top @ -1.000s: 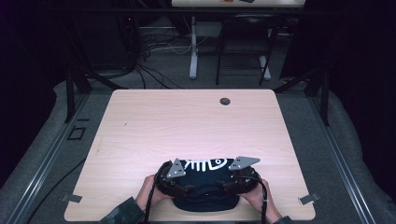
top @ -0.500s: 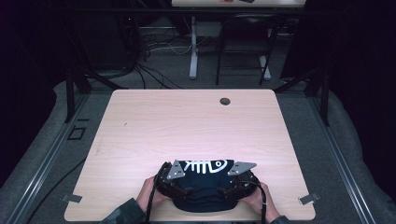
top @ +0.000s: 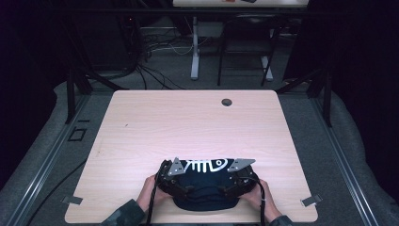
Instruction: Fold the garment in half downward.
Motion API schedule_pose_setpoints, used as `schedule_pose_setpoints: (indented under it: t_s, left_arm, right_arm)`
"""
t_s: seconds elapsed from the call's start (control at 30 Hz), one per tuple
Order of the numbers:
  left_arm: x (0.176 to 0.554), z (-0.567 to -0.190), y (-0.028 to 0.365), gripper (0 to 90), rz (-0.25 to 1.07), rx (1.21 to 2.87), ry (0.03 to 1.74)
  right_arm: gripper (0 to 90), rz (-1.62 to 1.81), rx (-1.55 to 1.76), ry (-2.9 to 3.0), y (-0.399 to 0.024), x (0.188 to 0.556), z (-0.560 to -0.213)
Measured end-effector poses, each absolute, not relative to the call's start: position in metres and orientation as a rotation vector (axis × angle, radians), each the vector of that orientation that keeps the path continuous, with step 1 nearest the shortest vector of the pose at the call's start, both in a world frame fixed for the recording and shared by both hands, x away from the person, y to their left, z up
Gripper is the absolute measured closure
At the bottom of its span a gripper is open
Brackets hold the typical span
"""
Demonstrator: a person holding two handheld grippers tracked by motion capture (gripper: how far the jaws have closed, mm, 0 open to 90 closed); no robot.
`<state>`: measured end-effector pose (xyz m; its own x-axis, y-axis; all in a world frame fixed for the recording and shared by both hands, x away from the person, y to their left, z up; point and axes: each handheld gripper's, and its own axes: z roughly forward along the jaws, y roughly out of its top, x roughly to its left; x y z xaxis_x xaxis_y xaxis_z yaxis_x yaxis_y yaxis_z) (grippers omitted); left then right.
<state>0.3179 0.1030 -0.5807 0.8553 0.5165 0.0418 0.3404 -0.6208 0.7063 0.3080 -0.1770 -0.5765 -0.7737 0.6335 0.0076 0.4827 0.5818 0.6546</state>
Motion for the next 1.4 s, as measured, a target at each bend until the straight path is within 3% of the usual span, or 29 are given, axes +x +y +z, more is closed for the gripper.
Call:
schedule_pose_setpoints:
  t_s: [0.4,0.77,1.07,1.4]
  left_arm:
    - [0.317,-0.57,0.11,0.1,0.323,2.235,0.607]
    - [0.319,-0.547,0.155,0.1,0.408,2.089,0.722]
    - [0.336,-0.563,0.185,0.0,0.47,2.133,0.839]
    - [0.354,-0.58,0.197,0.0,0.365,2.143,0.938]
  right_arm:
    - [0.6,1.023,0.941,2.541,-0.184,0.306,-0.568]
    - [0.6,1.134,1.006,2.377,-0.221,0.289,-0.539]
    - [0.5,1.059,1.14,2.326,-0.253,0.297,-0.551]
    - [0.3,0.966,1.239,2.319,-0.274,0.31,-0.574]
